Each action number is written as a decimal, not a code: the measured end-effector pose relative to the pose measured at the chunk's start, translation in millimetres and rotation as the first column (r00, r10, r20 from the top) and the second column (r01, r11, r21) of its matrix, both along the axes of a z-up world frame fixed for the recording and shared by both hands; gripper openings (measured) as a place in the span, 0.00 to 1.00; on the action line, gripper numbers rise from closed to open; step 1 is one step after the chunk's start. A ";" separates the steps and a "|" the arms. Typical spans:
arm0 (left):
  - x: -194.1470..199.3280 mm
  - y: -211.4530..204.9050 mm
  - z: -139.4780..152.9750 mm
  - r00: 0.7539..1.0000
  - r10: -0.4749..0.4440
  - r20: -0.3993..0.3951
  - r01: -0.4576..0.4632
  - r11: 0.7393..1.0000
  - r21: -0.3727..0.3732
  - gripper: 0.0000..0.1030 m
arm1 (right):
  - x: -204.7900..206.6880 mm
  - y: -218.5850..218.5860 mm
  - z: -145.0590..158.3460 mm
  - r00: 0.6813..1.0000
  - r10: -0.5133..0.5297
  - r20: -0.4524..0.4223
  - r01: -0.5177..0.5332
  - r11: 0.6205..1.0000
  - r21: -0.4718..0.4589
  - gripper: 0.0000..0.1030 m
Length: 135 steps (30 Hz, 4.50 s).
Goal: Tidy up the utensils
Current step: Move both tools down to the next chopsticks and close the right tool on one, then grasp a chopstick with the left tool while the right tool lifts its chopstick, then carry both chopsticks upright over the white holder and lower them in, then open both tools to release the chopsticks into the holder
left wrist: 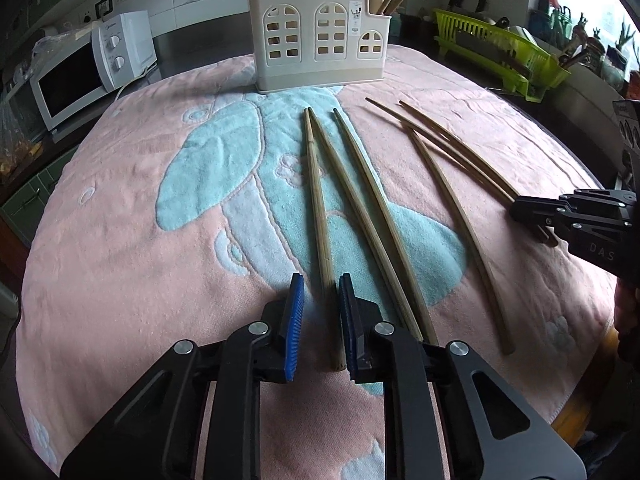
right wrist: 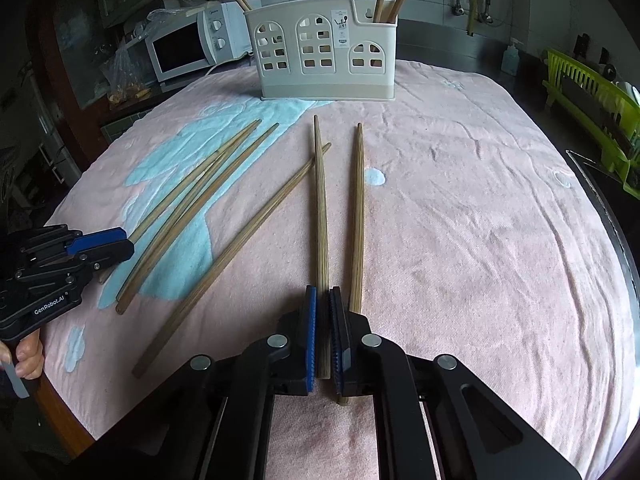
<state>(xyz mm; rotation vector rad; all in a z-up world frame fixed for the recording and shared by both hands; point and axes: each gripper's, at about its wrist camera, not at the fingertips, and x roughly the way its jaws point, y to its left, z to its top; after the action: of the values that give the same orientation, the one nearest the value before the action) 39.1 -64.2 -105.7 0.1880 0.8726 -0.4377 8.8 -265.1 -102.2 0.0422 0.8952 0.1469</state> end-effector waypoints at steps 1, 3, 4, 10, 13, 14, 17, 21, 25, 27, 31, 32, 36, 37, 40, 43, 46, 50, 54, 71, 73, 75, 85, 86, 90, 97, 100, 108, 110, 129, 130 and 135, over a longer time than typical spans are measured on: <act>0.2 -0.3 0.5 1.000 0.005 -0.003 -0.005 1.000 -0.002 0.12 | -0.3 1.2 0.8 1.000 0.000 0.002 0.000 1.000 -0.002 0.06; 1.1 0.5 1.5 1.000 0.015 -0.004 -0.015 1.000 -0.005 0.06 | -2.2 1.4 2.9 1.000 0.004 0.007 -0.004 1.000 0.001 0.06; 1.5 1.6 1.7 1.000 0.019 -0.005 -0.019 1.000 -0.008 0.06 | -4.0 2.2 5.1 1.000 0.006 0.013 -0.006 1.000 -0.002 0.06; 0.3 10.2 14.7 0.999 0.029 0.018 -0.027 0.997 -0.065 0.06 | -16.1 3.8 31.1 0.996 0.009 0.089 -0.007 1.000 -0.021 0.06; 1.3 16.7 26.6 0.998 0.044 0.036 -0.040 0.993 -0.113 0.06 | -19.0 2.8 48.9 0.990 0.011 0.138 -0.009 1.000 -0.015 0.06; 1.6 18.9 31.1 0.998 0.048 0.044 -0.042 0.991 -0.131 0.06 | -19.5 2.5 55.1 0.988 0.013 0.153 -0.011 1.000 -0.011 0.06; 2.3 23.6 44.3 0.995 0.063 0.080 -0.049 0.984 -0.169 0.06 | -19.1 1.3 73.3 0.980 0.014 0.201 -0.016 1.000 0.005 0.06; 4.6 29.0 62.9 0.986 0.090 0.141 -0.057 0.973 -0.224 0.05 | -13.4 -2.3 95.6 0.968 0.013 0.251 -0.026 0.999 0.047 0.06; 10.1 30.2 80.1 0.974 0.110 0.199 -0.055 0.963 -0.265 0.05 | -5.4 -4.7 113.6 0.957 0.012 0.289 -0.036 0.997 0.076 0.06; 14.3 30.0 87.0 0.968 0.120 0.219 -0.056 0.958 -0.280 0.05 | -0.2 -6.0 121.6 0.953 0.008 0.304 -0.037 0.995 0.090 0.06; 23.7 26.6 101.0 0.957 0.120 0.263 -0.040 0.956 -0.292 0.05 | 10.2 -10.7 135.1 0.946 0.003 0.325 -0.046 0.991 0.127 0.06; 26.7 24.9 103.3 0.957 0.117 0.267 -0.036 0.957 -0.289 0.05 | 13.7 -11.1 138.7 0.944 0.004 0.329 -0.049 0.991 0.128 0.06; 40.3 22.5 113.7 0.961 0.103 0.257 -0.023 0.955 -0.297 0.05 | 28.9 -13.3 155.4 0.939 0.017 0.344 -0.060 0.992 0.114 0.06; 44.7 22.2 118.9 0.962 0.099 0.256 -0.017 0.953 -0.304 0.05 | 33.1 -15.3 161.3 0.937 0.021 0.349 -0.063 0.992 0.110 0.06; 58.1 22.1 135.6 0.959 0.097 0.265 -0.010 0.950 -0.311 0.05 | 44.5 -21.1 180.0 0.930 0.023 0.368 -0.067 0.992 0.107 0.06; 72.0 20.6 153.2 0.956 0.099 0.277 -0.007 0.950 -0.314 0.05 | 55.5 -27.8 202.5 0.921 0.031 0.390 -0.067 0.994 0.081 0.06; 86.0 16.3 169.0 0.953 0.099 0.288 -0.006 0.952 -0.307 0.05 | 66.7 -35.1 223.4 0.916 0.034 0.401 -0.063 0.996 0.059 0.06; 98.8 9.4 187.1 0.949 0.090 0.302 0.007 0.952 -0.307 0.05 | 81.3 -41.4 247.7 0.911 0.039 0.411 -0.051 0.999 0.018 0.06; 105.6 5.1 214.7 0.932 0.097 0.351 0.022 0.947 -0.321 0.05 | 94.1 -44.3 267.7 0.902 0.043 0.430 -0.037 0.999 -0.022 0.06; 164.0 -26.5 307.5 0.786 0.248 0.567 -0.010 0.921 -0.389 0.05 | 178.5 -58.0 255.4 0.945 0.015 0.327 0.013 0.996 -0.085 0.06; 178.6 -28.9 303.9 0.795 0.258 0.549 -0.021 0.916 -0.401 0.05 | 184.3 -59.4 250.9 0.949 0.020 0.314 0.007 0.996 -0.084 0.06; 188.5 -30.9 297.5 0.791 0.275 0.547 -0.035 0.912 -0.409 0.05 | 189.1 -60.2 246.2 0.952 0.018 0.305 0.009 0.996 -0.088 0.06; 215.7 -24.5 282.9 0.791 0.326 0.517 -0.061 0.884 -0.464 0.05 | 202.9 -61.0 230.7 0.959 0.025 0.281 0.000 0.996 -0.090 0.06; 218.1 -24.6 283.6 0.793 0.327 0.514 -0.063 0.883 -0.466 0.05 | 203.8 -61.2 229.8 0.960 0.024 0.281 0.001 0.996 -0.090 0.06; 224.6 -30.3 280.5 0.784 0.331 0.524 -0.072 0.888 -0.453 0.06 | 206.9 -59.7 227.4 0.959 0.025 0.283 0.002 0.996 -0.092 0.06; 234.9 -36.2 266.4 0.809 0.319 0.494 -0.080 0.892 -0.444 0.05 | 209.5 -58.1 227.7 0.959 0.032 0.281 -0.005 0.995 -0.099 0.06; 239.1 -37.2 259.2 0.827 0.310 0.469 -0.092 0.898 -0.431 0.06 | 209.9 -57.9 228.0 0.959 0.029 0.282 -0.002 0.995 -0.096 0.06; 229.0 -28.2 254.2 0.852 0.292 0.434 -0.088 0.898 -0.431 0.10 | 208.0 -58.5 230.5 0.956 0.017 0.293 0.011 0.995 -0.095 0.07; 220.8 -25.7 253.7 0.853 0.291 0.432 -0.088 0.899 -0.430 0.16 | 207.7 -57.2 230.9 0.957 0.016 0.291 0.014 0.995 -0.100 0.07; 160.1 -16.2 234.3 0.891 0.205 0.406 -0.066 0.942 -0.330 0.36 | 221.0 -48.0 228.6 0.980 0.042 0.193 -0.027 0.996 -0.079 0.08; 157.7 -15.8 232.5 0.892 0.205 0.404 -0.072 0.944 -0.321 0.37 | 219.2 -49.1 228.5 0.979 0.034 0.203 -0.018 0.997 -0.077 0.12; 141.1 -9.9 218.5 0.911 0.188 0.368 -0.078 0.953 -0.293 0.38 | 195.3 -52.9 233.4 0.965 0.012 0.261 0.006 0.998 -0.068 0.14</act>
<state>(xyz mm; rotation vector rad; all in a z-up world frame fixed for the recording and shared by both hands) 180.3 -74.1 112.8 -0.0410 0.4185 -0.3695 204.1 -318.0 131.1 -0.0417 0.6361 0.1217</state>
